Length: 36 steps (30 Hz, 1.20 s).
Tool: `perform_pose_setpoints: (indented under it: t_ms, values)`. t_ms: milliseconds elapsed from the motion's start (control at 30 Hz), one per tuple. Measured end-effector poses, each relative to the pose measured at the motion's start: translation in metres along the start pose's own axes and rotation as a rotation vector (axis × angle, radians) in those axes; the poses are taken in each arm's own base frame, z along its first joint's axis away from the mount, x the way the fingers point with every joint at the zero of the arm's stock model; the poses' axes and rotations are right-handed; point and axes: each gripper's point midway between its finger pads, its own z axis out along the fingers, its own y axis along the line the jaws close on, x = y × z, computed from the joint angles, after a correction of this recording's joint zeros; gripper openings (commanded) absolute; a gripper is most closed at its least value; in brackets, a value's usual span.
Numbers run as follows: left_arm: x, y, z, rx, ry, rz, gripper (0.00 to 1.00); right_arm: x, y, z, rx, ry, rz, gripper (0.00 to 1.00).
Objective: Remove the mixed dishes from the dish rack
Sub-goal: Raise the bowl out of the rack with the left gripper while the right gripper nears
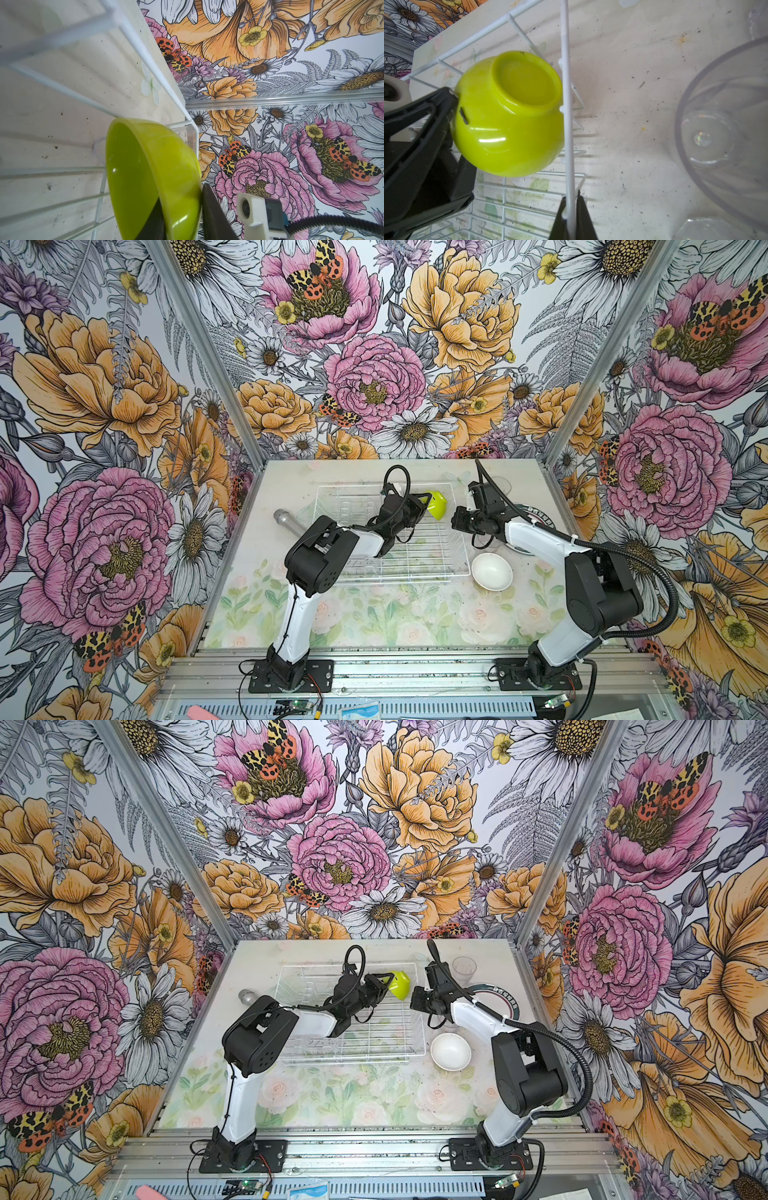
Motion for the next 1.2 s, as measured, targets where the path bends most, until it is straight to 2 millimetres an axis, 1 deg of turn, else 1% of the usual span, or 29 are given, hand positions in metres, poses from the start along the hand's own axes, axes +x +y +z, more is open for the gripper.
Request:
perform_pose_setpoints:
  t_ms: [133,233,467,533,567,633,700,833,900,1033,1133,1200]
  values:
    - [0.0,-0.005,0.003,0.023,-0.002,0.003,0.18,0.0,0.0,0.0,-0.014,0.005,0.006,0.09]
    - [0.0,-0.009,0.006,0.037,-0.002,0.005,0.14,-0.001,-0.001,-0.001,-0.023,0.007,0.012,0.1]
    - [-0.001,-0.01,0.011,0.046,-0.005,0.008,0.01,-0.004,-0.001,-0.002,-0.043,0.005,0.025,0.13]
    - [-0.002,-0.01,0.011,0.045,-0.006,0.009,0.0,-0.008,0.001,-0.004,-0.054,-0.009,0.03,0.17]
    - [-0.004,-0.009,0.011,0.045,-0.008,0.01,0.0,-0.012,0.002,-0.006,-0.059,-0.022,0.031,0.21]
    - [-0.005,-0.009,0.011,0.042,-0.007,0.017,0.0,-0.018,0.005,-0.008,-0.074,-0.045,0.031,0.34]
    - [-0.005,-0.009,0.012,0.035,-0.001,0.03,0.0,-0.022,0.008,-0.01,-0.086,-0.062,0.024,0.43]
    - [-0.005,-0.01,0.01,0.014,0.013,0.046,0.0,-0.029,0.014,-0.016,-0.104,-0.089,0.006,0.54]
    - [-0.004,-0.01,0.008,-0.007,0.024,0.058,0.0,-0.033,0.017,-0.022,-0.112,-0.109,-0.019,0.59]
    - [-0.002,-0.013,0.004,-0.038,0.042,0.074,0.0,-0.044,0.027,-0.043,-0.132,-0.165,-0.074,0.6]
    - [-0.003,-0.025,-0.002,-0.044,0.043,0.087,0.0,-0.053,0.036,-0.063,-0.144,-0.219,-0.124,0.6]
    - [-0.004,-0.039,-0.007,-0.031,0.041,0.101,0.0,-0.058,0.041,-0.076,-0.137,-0.263,-0.165,0.6]
